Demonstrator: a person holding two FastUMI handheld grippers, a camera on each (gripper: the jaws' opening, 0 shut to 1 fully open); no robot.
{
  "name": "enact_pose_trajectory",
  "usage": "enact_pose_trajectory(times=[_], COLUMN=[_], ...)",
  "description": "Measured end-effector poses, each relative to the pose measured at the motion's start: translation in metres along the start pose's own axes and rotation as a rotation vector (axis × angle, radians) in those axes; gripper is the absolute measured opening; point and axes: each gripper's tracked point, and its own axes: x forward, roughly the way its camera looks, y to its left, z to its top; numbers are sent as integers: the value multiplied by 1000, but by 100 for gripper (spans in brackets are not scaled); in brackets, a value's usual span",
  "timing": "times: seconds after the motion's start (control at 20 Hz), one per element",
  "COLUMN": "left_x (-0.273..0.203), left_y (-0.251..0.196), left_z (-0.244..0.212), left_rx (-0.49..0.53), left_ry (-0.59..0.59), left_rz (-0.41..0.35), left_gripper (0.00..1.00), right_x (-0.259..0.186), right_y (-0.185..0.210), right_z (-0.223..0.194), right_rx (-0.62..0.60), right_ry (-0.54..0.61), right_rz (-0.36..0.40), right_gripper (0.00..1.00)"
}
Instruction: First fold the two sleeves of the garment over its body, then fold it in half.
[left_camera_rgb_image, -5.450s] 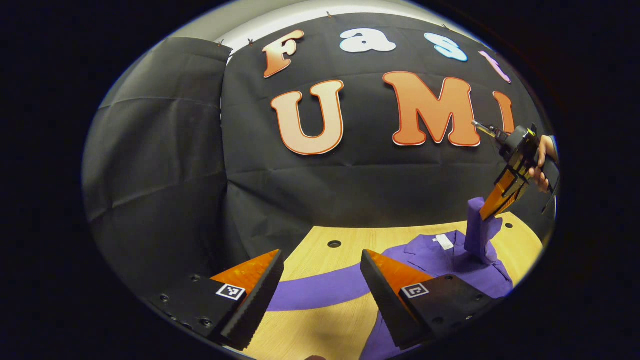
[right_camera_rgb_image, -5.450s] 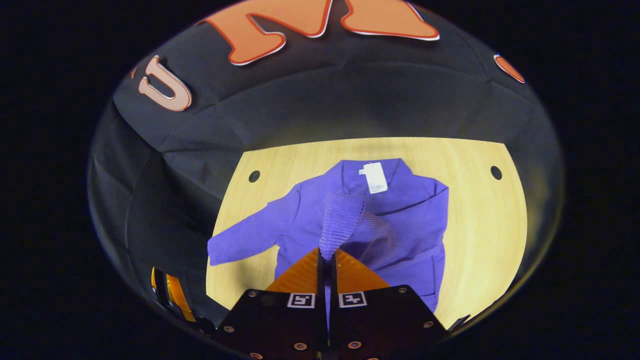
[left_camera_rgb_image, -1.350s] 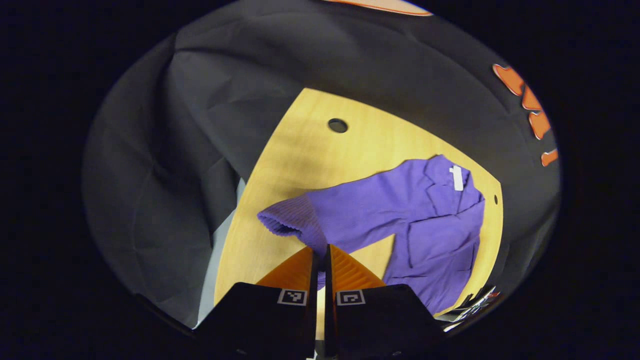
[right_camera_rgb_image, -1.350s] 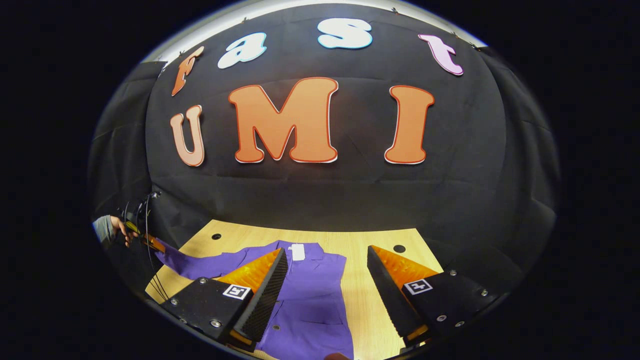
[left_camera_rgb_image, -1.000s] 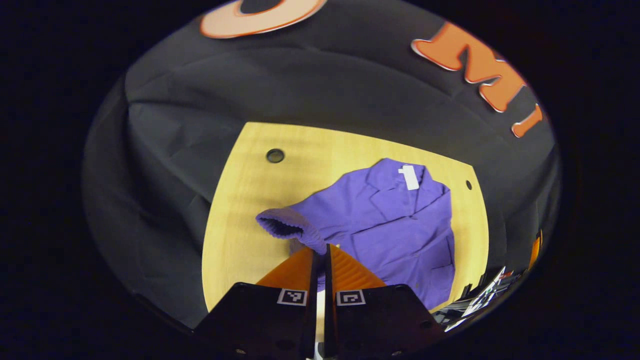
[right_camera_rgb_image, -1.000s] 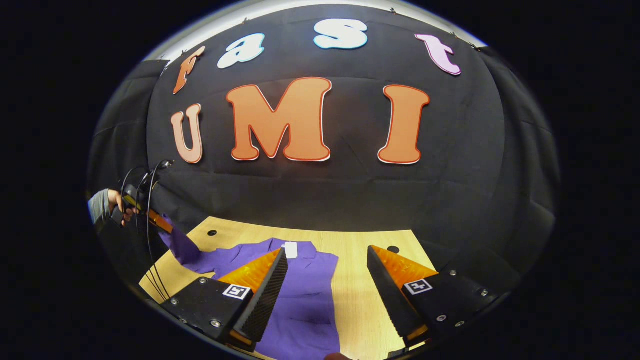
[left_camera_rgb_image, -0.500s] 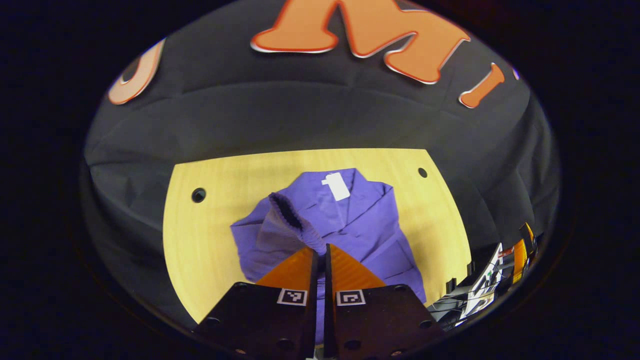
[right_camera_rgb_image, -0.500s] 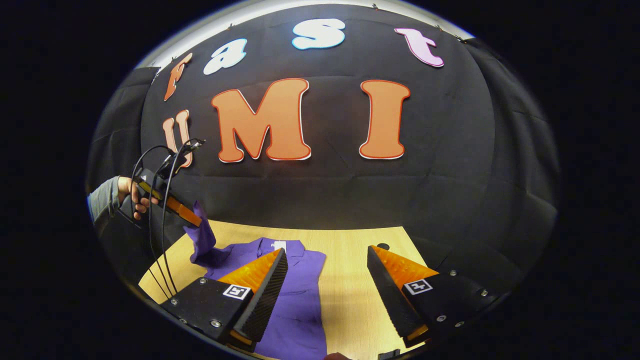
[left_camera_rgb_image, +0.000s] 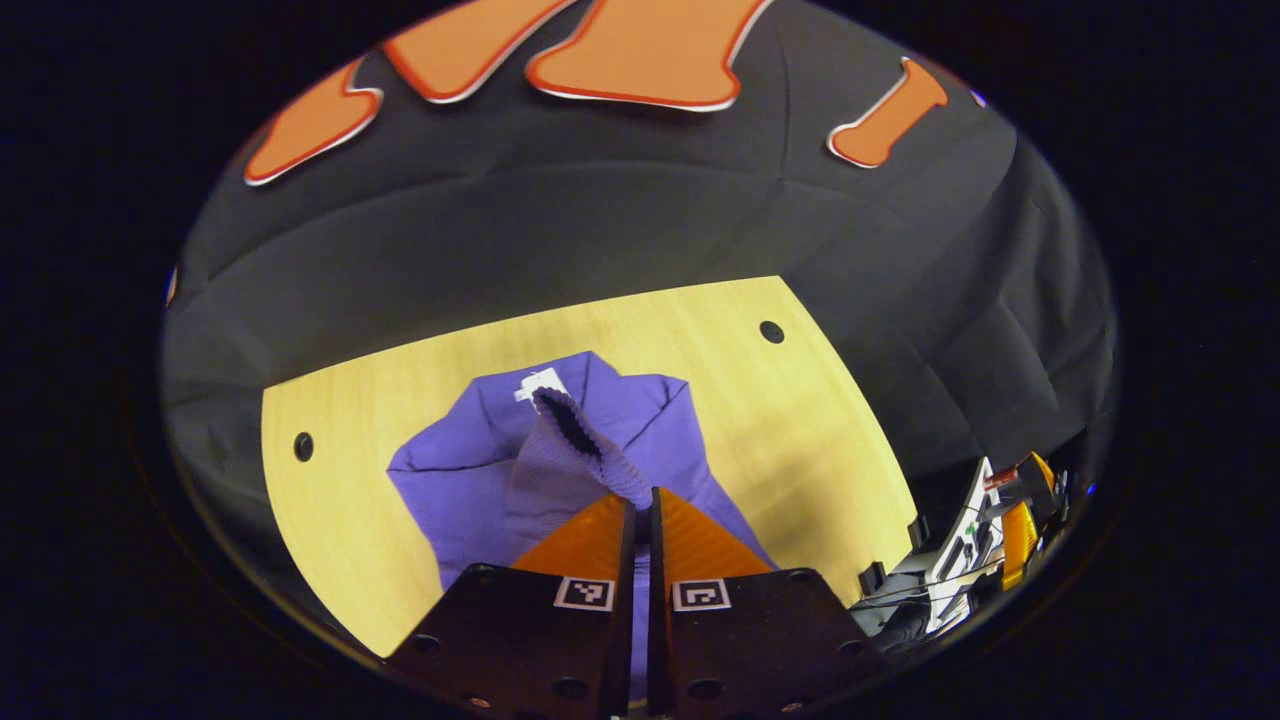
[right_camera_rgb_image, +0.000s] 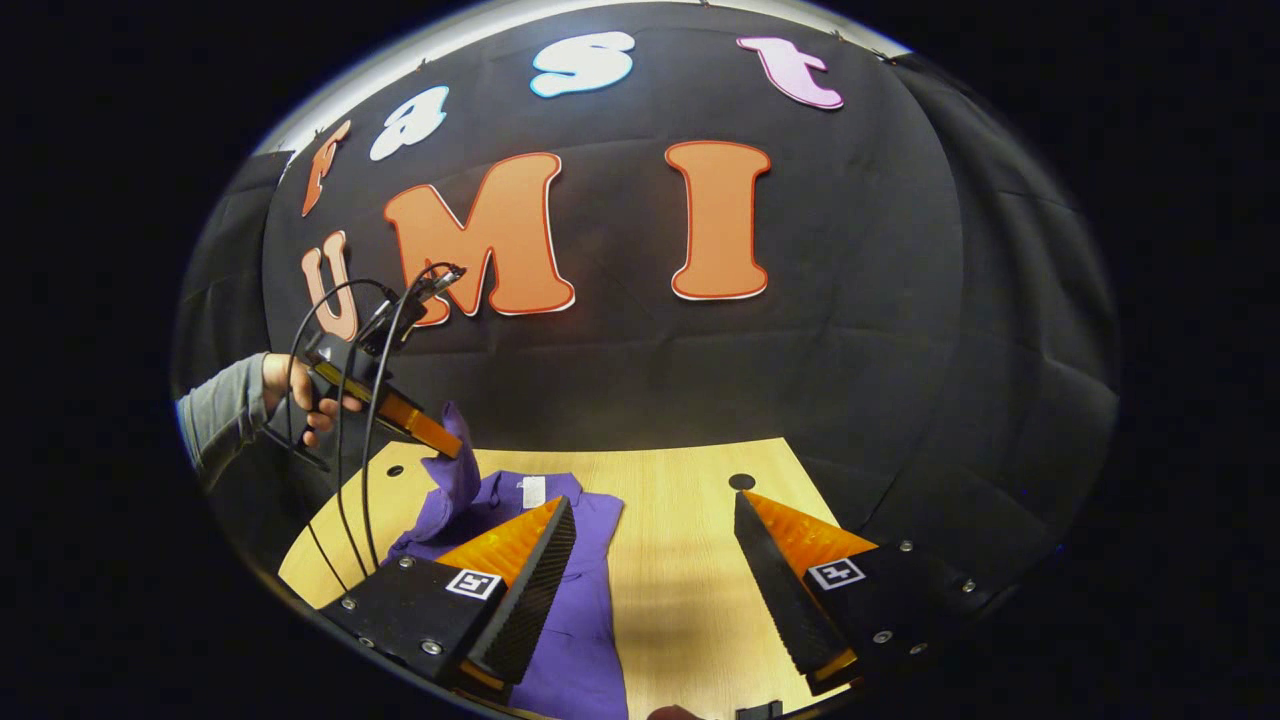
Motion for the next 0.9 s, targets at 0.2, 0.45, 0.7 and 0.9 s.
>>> enact_pose_trajectory(times=[0.2, 0.45, 0.7, 0.9], left_x=[19, 13, -28, -66], left_y=[-44, -37, 35, 79], left_z=[0, -10, -38, -76], left_rx=[7, 3, -6, -43], left_ry=[-5, -46, -151, -208], left_rz=[-102, -114, 70, 179], left_gripper=[23, 34, 74, 90], right_x=[7, 16, 22, 24], right_y=[-11, -9, 11, 30], right_z=[-11, -24, -44, -61], right_rx=[10, 15, -14, -54], right_ry=[29, 61, 117, 163], right_rz=[-5, 7, 35, 52], right_gripper=[95, 95, 96, 96])
